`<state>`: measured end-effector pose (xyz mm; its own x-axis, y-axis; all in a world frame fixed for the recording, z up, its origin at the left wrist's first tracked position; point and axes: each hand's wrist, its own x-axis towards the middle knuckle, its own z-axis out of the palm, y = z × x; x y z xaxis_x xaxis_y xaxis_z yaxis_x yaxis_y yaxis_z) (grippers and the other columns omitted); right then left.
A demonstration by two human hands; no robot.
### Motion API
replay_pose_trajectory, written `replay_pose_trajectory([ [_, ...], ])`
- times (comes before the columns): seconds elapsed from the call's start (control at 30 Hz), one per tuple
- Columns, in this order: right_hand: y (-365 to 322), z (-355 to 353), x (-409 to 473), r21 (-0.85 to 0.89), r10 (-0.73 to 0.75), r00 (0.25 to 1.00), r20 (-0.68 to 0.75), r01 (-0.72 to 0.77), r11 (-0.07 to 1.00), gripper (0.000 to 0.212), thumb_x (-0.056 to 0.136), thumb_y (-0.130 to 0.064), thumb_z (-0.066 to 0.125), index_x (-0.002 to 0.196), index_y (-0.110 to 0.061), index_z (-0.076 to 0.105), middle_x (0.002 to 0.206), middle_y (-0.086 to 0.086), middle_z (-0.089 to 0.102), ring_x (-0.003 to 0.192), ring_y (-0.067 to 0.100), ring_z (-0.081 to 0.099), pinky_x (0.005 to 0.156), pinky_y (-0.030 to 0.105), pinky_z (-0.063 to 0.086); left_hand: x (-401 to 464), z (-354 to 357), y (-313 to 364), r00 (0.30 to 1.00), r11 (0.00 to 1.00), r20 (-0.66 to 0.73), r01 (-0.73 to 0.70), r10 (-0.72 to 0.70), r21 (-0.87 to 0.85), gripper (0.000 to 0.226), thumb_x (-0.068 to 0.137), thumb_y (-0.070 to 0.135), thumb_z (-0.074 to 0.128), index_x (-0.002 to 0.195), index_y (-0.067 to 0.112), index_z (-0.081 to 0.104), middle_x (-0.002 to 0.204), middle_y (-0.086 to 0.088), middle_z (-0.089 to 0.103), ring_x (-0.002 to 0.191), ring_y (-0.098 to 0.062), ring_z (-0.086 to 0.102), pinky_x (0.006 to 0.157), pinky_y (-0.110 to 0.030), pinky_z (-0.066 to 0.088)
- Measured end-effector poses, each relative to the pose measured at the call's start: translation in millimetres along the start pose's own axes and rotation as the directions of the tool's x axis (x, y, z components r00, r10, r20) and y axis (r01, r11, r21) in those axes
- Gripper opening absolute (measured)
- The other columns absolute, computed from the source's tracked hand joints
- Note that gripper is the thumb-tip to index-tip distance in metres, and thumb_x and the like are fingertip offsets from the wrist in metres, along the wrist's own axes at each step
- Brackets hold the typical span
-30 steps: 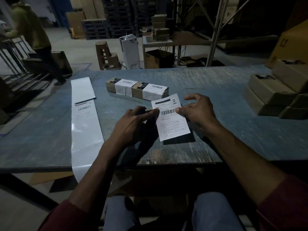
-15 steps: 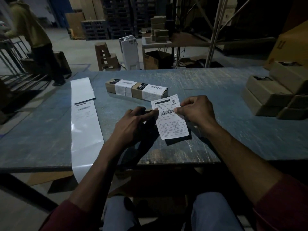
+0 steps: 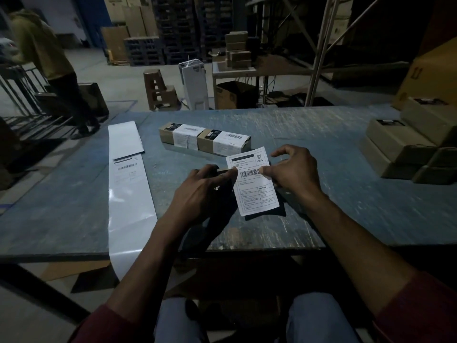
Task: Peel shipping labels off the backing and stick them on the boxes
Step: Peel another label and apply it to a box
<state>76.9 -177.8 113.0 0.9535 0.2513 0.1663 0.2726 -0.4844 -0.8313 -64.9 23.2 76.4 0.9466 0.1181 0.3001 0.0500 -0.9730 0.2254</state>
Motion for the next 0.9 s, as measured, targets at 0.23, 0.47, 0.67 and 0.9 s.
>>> replay_pose_trajectory([
  [0.23, 1.9, 1.8, -1.1, -0.043, -0.022, 0.999, -0.038, 0.02, 0.999, 0.057, 0.062, -0.029, 0.1, 0.108, -0.026, 0.066, 0.084, -0.004, 0.077, 0.073, 0.017, 0.076, 0.067, 0.042, 0.065, -0.8, 1.3, -0.4, 1.0, 1.0, -0.03, 0.002, -0.001, 0.028, 0.058, 0.095, 0.054, 0.049, 0.152, 0.053, 0.037, 0.134, 0.0, 0.05, 0.111, -0.029, 0.051, 0.073, -0.048, 0.057],
  [0.47, 17.4, -7.7, 1.2, 0.047, -0.002, 1.0, -0.016, 0.003, 0.999, 0.058, 0.057, -0.044, 0.102, 0.101, -0.022, 0.071, 0.085, -0.006, 0.075, 0.079, 0.014, 0.073, 0.071, 0.033, 0.06, -0.8, 6.3, -7.7, 0.998, 0.999, -0.056, -0.04, 0.041, 0.009, 0.06, 0.097, 0.049, 0.057, 0.154, 0.049, 0.038, 0.133, -0.002, 0.05, 0.108, -0.029, 0.055, 0.074, -0.047, 0.057],
  [0.67, 10.4, -12.1, 7.9, 0.424, 0.043, 0.919, 0.391, -0.222, 0.878, 0.079, 0.059, -0.085, 0.077, 0.117, -0.032, 0.074, 0.105, -0.004, 0.078, 0.096, 0.024, 0.072, 0.08, 0.041, 0.053, -9.1, -12.3, -7.6, 0.984, 0.997, -0.167, -0.065, 0.059, -0.033, 0.075, 0.086, 0.046, 0.072, 0.155, 0.035, 0.045, 0.141, -0.009, 0.053, 0.115, -0.035, 0.057, 0.087, -0.047, 0.056],
  [0.9, -8.1, -11.7, -1.1, 0.448, -0.135, 0.836, 0.532, -0.143, 0.883, 0.052, 0.084, -0.051, 0.072, 0.119, -0.013, 0.07, 0.109, 0.003, 0.081, 0.096, 0.022, 0.077, 0.088, 0.046, 0.057, -16.0, -21.7, 0.2, 0.979, 0.983, -0.204, -0.01, -0.029, -0.185, 0.117, 0.075, 0.029, 0.092, 0.165, 0.028, 0.018, 0.138, -0.008, 0.054, 0.115, -0.028, 0.054, 0.093, -0.048, 0.053],
])
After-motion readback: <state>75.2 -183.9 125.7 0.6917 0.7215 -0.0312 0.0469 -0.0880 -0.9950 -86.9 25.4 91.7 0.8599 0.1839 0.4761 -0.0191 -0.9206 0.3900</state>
